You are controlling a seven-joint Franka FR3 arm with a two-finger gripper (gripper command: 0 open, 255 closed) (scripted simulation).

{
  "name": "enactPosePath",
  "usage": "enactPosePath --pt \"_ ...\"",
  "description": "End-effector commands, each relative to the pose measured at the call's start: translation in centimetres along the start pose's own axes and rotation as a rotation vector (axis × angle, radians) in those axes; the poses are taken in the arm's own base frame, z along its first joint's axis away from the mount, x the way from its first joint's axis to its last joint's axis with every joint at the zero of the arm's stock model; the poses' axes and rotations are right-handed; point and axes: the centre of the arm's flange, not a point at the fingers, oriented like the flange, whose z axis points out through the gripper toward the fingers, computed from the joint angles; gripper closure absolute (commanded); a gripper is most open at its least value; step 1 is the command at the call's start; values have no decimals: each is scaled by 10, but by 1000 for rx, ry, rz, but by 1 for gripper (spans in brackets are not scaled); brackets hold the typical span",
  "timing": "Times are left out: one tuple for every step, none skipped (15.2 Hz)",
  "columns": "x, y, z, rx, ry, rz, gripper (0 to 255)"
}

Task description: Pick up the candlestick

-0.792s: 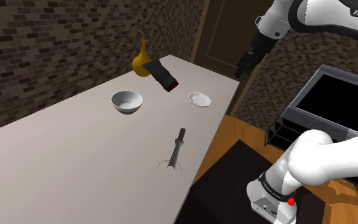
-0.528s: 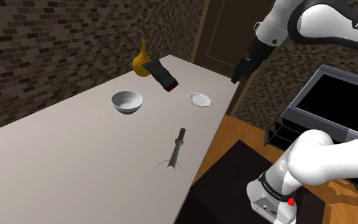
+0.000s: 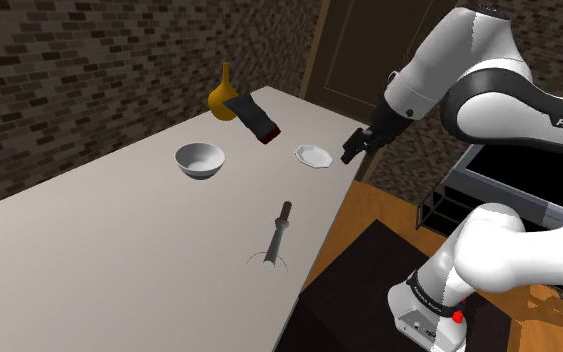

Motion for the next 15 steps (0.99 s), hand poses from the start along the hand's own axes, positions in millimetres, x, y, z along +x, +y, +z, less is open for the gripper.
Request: enactPosePath --pt "-11 -24 13 -5 26 36 0" --pt "-17 -35 20 -8 39 51 0" --pt "-22 -46 27 -11 51 67 0" --pt "-28 -57 34 -13 63 83 0" --pt "-33 -68 41 -16 75 99 0" --pt "-38 -79 48 -19 88 115 0" --pt "-43 -91 56 -22 100 131 0" --pt "-47 -102 63 -25 112 147 0" --pt "-51 -113 71 -28 125 162 0" --pt "-55 -125 79 -30 137 178 0" --pt "-59 -136 86 -33 149 194 0" --pt "-62 -148 94 -36 162 210 0" --pt "-65 -159 102 -39 174 226 0" --pt "-68 -171 110 -42 186 242 0" --pt "-71 -182 118 -44 199 257 0"
